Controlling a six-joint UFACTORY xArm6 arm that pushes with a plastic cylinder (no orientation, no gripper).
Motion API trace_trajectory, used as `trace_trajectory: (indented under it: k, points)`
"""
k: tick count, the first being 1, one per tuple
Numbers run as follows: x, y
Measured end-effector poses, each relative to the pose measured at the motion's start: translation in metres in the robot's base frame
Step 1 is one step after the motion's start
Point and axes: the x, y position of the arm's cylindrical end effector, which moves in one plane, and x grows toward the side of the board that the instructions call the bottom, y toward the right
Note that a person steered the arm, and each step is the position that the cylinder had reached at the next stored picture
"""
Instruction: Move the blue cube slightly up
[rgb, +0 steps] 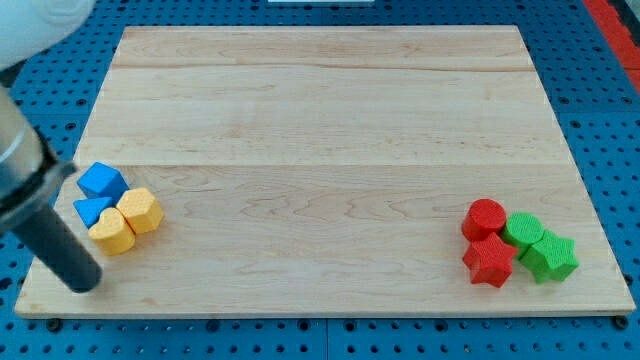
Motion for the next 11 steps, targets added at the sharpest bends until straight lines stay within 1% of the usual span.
trace_trajectory:
  k: [1,2,3,4,5,6,7,8,10,11]
  points:
    - [-0.028,-0.01]
    - [-0.067,-0.001]
    - [-0.077,-0.004]
    - [-0.09,-0.022]
    - [-0.12,-0.013]
    - [-0.145,0.012]
    - [-0.169,0.013]
    - [-0.17,0.037]
    - [-0.148,0.095]
    - [-0.159,0.109]
